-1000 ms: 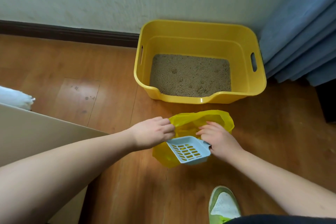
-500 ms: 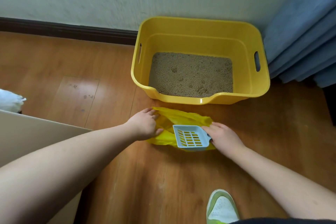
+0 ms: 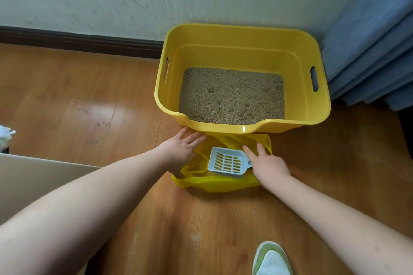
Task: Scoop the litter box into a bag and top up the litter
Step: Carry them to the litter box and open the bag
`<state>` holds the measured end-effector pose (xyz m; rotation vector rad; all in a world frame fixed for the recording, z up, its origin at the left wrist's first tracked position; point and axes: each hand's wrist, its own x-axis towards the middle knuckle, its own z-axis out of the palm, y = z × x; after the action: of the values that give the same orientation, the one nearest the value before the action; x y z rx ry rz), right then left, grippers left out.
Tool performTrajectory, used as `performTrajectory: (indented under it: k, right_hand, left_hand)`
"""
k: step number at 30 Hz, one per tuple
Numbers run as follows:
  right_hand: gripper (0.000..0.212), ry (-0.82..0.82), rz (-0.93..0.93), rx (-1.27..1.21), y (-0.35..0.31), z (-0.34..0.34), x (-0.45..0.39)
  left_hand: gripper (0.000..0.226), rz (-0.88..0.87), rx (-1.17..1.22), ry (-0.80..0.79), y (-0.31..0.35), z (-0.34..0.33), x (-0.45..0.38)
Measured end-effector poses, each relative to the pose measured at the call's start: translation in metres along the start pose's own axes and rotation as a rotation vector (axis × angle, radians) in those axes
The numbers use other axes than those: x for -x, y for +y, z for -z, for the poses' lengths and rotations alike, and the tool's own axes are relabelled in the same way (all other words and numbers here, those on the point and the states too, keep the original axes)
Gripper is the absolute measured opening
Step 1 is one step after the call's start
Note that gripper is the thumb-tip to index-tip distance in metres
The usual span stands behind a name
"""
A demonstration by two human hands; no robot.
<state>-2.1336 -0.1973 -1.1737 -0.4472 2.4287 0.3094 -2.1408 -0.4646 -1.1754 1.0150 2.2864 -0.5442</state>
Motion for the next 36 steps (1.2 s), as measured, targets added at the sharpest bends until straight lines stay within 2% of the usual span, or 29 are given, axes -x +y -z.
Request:
performTrajectory:
  k: [6, 8, 11, 13, 15, 17, 20, 22, 25, 27, 29, 32, 34, 36]
  right_hand:
    - [0.058, 0.026, -0.098, -0.038, -0.001, 0.010, -0.001]
    - [0.053, 0.127, -0.078, -0.027, 0.004, 0.006, 0.001]
    - [0.045, 0.305, -0.049, -0.028, 0.015, -0.001, 0.007]
    - [0.039, 0.463, -0.006, -0.048, 0.021, -0.007, 0.012]
    - [0.043, 0.594, 0.045, -0.054, 0.023, -0.011, 0.018]
    - [0.048, 0.650, 0.094, -0.038, 0.022, -0.014, 0.022]
    - [0.050, 0.689, 0.195, 0.034, 0.017, -0.016, 0.027]
    - [0.051, 0.666, 0.306, 0.082, 0.014, -0.018, 0.026]
    - [0.052, 0.502, 0.442, 0.127, 0.011, -0.023, 0.018]
    - [0.052, 0.320, 0.416, 0.141, 0.008, -0.024, 0.015]
    - [0.051, 0.178, 0.359, 0.111, 0.003, -0.021, 0.013]
    - [0.054, 0.094, 0.302, 0.050, -0.004, -0.019, 0.009]
    - [0.053, 0.039, 0.246, 0.048, -0.007, -0.017, 0.009]
    - [0.055, 0.015, 0.206, 0.025, -0.008, -0.017, 0.009]
  left_hand:
    - [0.091, -0.044, -0.076, 0.033, -0.009, -0.008, -0.004]
    - [0.091, -0.018, -0.067, 0.073, -0.012, -0.010, 0.000]
    - [0.094, -0.024, -0.116, 0.215, -0.021, -0.009, 0.009]
    - [0.084, -0.075, -0.115, 0.313, -0.027, -0.016, 0.007]
    - [0.068, -0.069, -0.175, 0.366, -0.026, -0.016, 0.006]
    - [0.047, -0.068, -0.246, 0.440, -0.024, -0.016, 0.002]
    - [0.047, -0.112, -0.275, 0.437, -0.015, -0.013, -0.006]
    - [0.042, -0.127, -0.307, 0.440, -0.007, -0.007, -0.012]
    - [0.024, -0.101, -0.272, 0.398, 0.001, -0.001, -0.021]
    - [0.013, -0.042, -0.230, 0.390, 0.004, 0.000, -0.024]
    - [0.014, -0.023, -0.171, 0.367, 0.006, -0.001, -0.026]
    - [0.015, -0.069, -0.041, 0.381, 0.008, 0.005, -0.020]
    - [0.005, -0.107, 0.135, 0.414, 0.003, 0.012, -0.011]
    - [0.008, -0.116, 0.304, 0.459, -0.009, 0.016, -0.003]
